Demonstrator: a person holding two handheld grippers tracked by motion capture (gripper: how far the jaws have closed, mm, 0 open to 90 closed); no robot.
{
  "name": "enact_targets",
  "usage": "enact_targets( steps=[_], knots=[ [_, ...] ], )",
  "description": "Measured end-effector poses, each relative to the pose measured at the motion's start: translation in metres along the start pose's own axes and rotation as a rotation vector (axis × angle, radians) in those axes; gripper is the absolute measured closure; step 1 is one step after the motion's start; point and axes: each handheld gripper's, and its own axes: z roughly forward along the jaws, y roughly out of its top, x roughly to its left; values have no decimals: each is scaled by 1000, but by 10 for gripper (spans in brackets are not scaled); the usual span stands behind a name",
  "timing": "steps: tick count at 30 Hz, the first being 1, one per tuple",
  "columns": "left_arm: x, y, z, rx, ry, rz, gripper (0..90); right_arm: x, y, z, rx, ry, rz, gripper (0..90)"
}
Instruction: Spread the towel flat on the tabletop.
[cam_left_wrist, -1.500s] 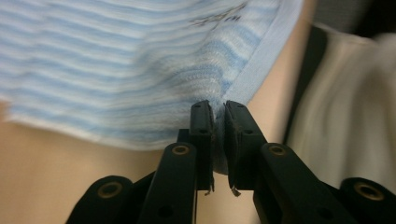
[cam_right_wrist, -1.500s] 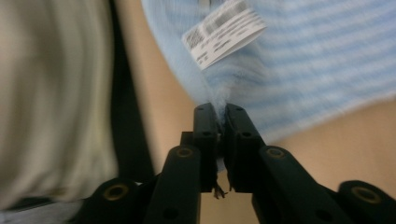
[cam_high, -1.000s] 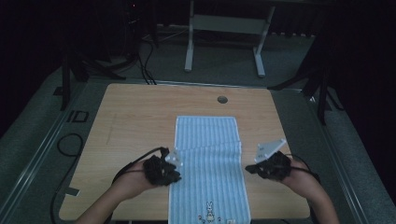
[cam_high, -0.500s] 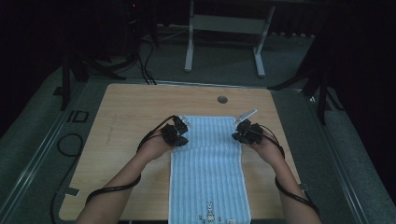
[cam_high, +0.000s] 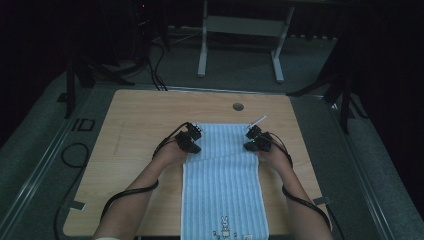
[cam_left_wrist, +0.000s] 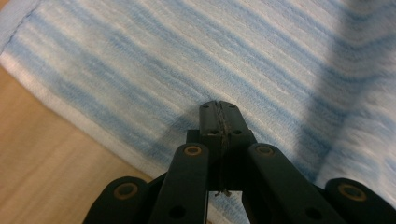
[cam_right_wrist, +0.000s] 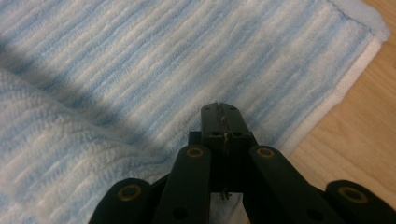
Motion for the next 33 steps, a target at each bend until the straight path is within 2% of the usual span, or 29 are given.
enact_targets(
  steps=[5, 11, 19, 21, 25, 29, 33],
  knots=[
    [8, 7, 2, 11, 29, -13, 888, -9, 6, 3, 7, 9, 16, 898],
    [16, 11, 5, -5, 40, -41, 887, -22, 15, 9, -13, 9, 52, 898],
    [29, 25, 10, 18, 85, -53, 886, -28, 33, 16, 36, -23, 40, 897],
    [30, 27, 11, 15, 100, -55, 886, -32, 38, 18, 47, -19, 52, 897],
    [35, 30, 13, -4, 83, -68, 885, -38, 43, 20, 54, -19, 73, 897],
    [41, 32, 16, -27, 88, -87, 881, -41, 44, 21, 40, -15, 97, 897],
    [45, 37, 17, -16, 95, -94, 880, -43, 45, 22, 42, -13, 111, 897]
  ],
)
